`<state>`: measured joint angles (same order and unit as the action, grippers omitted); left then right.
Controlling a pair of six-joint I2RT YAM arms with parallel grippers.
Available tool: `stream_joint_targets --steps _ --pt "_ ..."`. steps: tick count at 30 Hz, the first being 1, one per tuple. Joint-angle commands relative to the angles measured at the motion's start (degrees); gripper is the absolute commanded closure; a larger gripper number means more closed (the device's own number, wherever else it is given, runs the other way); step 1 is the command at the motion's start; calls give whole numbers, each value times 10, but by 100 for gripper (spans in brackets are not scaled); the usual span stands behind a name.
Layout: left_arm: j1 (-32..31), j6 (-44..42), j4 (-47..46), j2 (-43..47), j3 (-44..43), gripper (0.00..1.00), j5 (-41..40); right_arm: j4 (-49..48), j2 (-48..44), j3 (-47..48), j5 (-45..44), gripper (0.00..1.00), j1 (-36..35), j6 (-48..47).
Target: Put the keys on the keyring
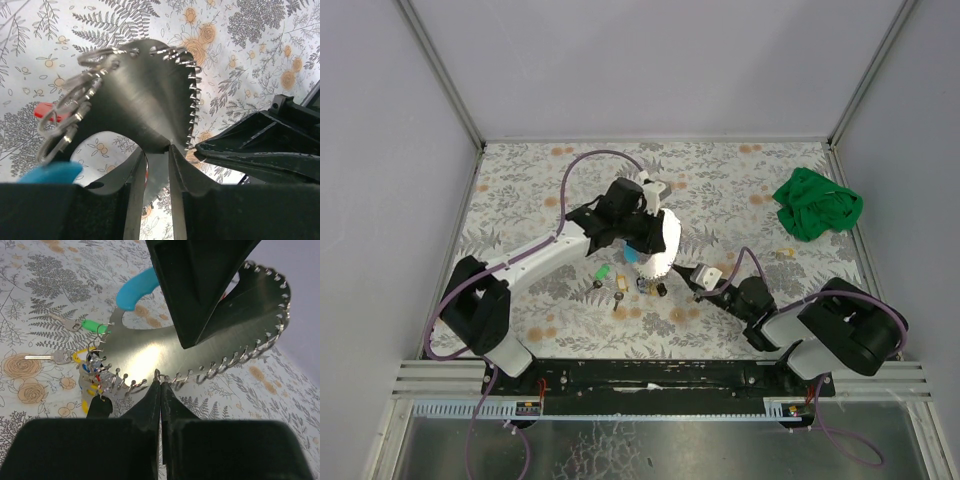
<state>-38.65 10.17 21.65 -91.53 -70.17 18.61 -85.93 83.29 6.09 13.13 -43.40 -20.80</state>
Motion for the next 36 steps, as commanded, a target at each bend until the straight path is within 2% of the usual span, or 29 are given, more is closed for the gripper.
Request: stream_joint_targets --steps 1,8,16,21,24,27,36 --pt "15 42 -118 18 52 76 60 -111 -31 5 14 100 -6 14" --pt "41 87 -274 52 173 66 102 -81 -67 -4 8 100 -6 29" --pt "60 81 -481 157 325 53 103 165 -187 34 13 100 -6 1" --pt "61 44 -629 191 410 42 148 294 -236 59 25 100 -6 -23" --pt "61 18 -703 197 452 39 166 316 -242 61 35 100 -6 -28" --pt "60 -18 -730 195 469 32 193 331 -236 69 50 100 -6 -28" --pt "53 -66 -825 160 500 35 210 346 -188 96 108 99 -6 -34"
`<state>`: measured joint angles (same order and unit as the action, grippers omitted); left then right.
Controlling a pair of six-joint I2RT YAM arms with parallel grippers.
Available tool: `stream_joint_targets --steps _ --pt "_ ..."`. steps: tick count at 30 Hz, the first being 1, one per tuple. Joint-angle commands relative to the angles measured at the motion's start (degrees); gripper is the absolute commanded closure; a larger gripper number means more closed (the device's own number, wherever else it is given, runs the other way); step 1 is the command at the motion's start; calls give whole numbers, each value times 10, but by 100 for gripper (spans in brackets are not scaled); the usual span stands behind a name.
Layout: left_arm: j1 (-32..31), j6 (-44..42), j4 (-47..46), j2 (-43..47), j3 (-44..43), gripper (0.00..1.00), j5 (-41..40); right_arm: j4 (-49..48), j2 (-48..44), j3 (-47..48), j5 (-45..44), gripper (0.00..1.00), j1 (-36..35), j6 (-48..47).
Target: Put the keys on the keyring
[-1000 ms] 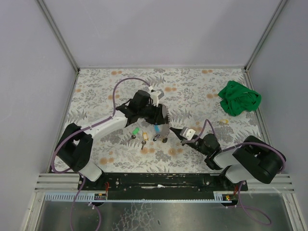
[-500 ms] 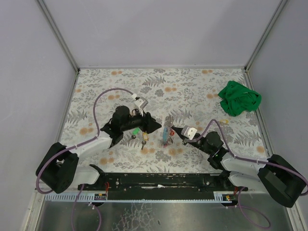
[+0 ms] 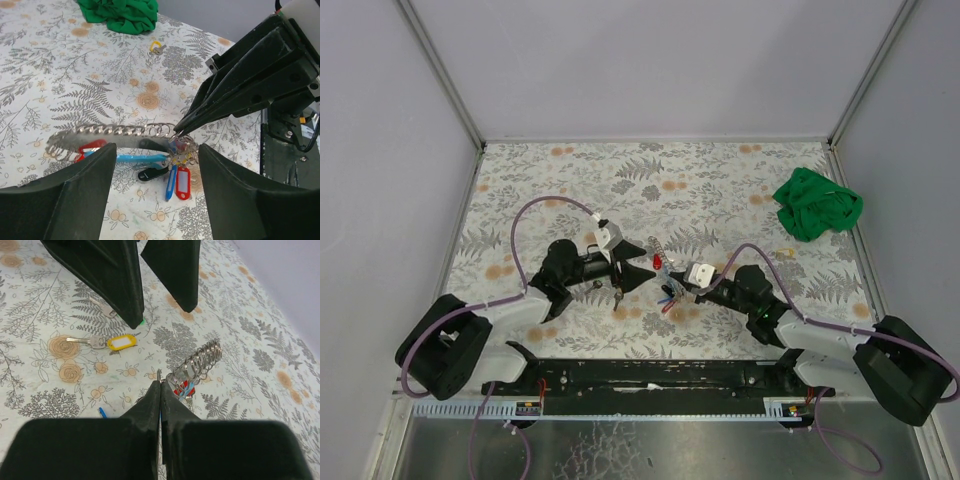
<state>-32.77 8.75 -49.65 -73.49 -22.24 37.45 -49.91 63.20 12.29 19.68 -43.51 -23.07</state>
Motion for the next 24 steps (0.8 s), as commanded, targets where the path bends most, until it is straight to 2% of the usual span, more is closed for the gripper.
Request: stream_joint_targets --steps 1,5,13,15,19,24 --pt "-9 -60 -139 -27 31 35 21 -12 17 37 49 99 -5 -12" --pt "-11 -97 -235 -54 67 36 27 14 24 53 69 98 -5 -23" --pt "-20 -199 -213 -81 54 40 69 79 18 81 98 97 -5 -38" --pt "-22 -219 -209 -91 50 44 81 87 17 85 100 97 -5 -41" --pt "-32 -244 -201 -103 43 59 85 99 19 91 108 97 -5 -43" --pt "-37 -259 -173 -103 31 67 86 100 22 96 112 97 -4 -42"
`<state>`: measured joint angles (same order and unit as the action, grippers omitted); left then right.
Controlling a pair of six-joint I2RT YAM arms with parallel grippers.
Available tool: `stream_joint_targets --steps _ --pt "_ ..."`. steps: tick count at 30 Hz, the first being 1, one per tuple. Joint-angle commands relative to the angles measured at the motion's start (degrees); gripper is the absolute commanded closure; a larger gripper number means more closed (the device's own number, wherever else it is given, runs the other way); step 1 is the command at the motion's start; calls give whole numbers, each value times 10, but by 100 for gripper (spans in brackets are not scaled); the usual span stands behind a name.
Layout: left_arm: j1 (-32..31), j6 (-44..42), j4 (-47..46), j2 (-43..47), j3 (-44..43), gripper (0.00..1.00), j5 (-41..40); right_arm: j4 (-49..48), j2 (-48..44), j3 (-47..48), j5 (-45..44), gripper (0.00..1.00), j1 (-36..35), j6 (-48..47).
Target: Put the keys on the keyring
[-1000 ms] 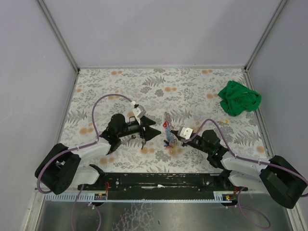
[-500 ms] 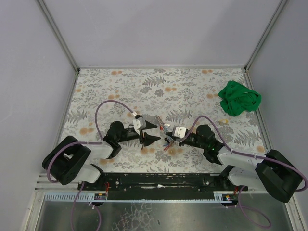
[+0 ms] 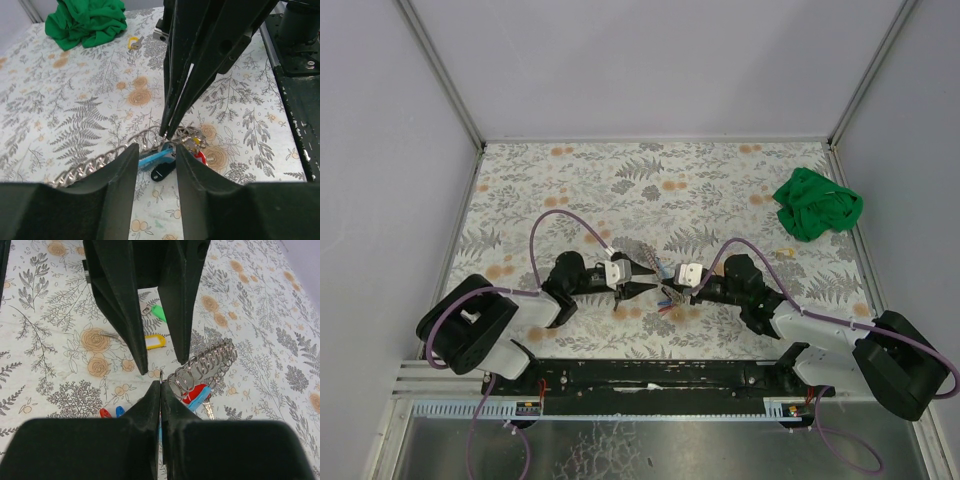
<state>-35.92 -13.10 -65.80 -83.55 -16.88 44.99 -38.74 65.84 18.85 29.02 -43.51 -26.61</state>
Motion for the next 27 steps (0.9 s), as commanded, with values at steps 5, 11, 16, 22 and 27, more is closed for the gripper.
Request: stream_joint_targets --steps 5,11,16,22,27 --pt "-10 -52 11 -5 -33 71 9 -12 -2 34 26 97 -5 -5" --pt "-14 -72 59 -7 -44 73 13 -10 -6 35 27 97 -5 -3" --pt "-16 -86 87 -8 -50 74 16 -8 -9 36 26 97 -5 -3" --pt "-18 -91 108 -9 -57 75 20 -6 -11 38 27 97 -4 -3" --pt "-21 -98 124 -10 -62 81 17 -8 -15 37 28 97 -5 1"
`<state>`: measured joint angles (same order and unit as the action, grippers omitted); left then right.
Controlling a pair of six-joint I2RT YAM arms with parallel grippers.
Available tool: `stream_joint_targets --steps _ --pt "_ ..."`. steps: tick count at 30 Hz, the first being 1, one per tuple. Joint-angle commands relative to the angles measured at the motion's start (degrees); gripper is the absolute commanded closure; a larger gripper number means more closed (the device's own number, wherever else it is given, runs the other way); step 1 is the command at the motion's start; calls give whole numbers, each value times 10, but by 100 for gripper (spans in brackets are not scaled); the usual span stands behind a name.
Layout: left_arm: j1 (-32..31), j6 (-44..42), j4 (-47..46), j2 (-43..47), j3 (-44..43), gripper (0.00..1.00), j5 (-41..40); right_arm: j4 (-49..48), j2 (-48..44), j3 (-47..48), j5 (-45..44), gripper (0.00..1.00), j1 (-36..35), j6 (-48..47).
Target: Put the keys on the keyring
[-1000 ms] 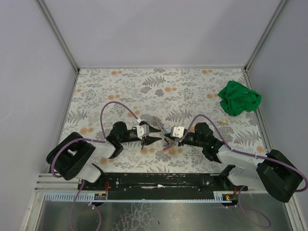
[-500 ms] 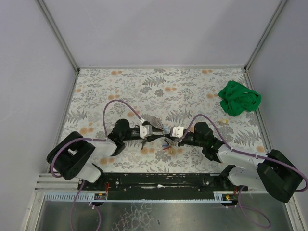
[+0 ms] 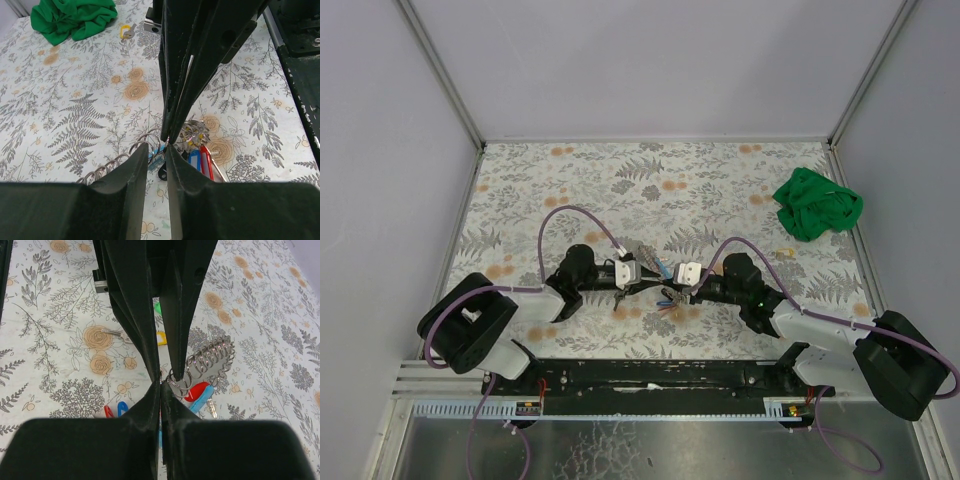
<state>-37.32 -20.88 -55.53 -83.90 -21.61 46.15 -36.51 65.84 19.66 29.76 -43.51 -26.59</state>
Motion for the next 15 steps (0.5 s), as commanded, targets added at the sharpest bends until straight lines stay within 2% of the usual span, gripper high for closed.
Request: stream_joint_targets --steps 1,3,5,6,15 --pt "-8 -22 25 -6 -16 82 4 -31 -16 29 19 97 -5 2" --pt "-8 -24 28 -5 -16 80 0 -33 -20 29 17 97 -5 3" --pt "-9 -26 29 -2 -13 72 -7 -34 -24 29 11 97 -4 3" --pt "-9 -27 29 3 -10 71 -11 -35 -26 29 7 97 -4 3" --pt "-9 -18 -5 26 12 72 -25 -41 -33 24 -2 98 -4 8"
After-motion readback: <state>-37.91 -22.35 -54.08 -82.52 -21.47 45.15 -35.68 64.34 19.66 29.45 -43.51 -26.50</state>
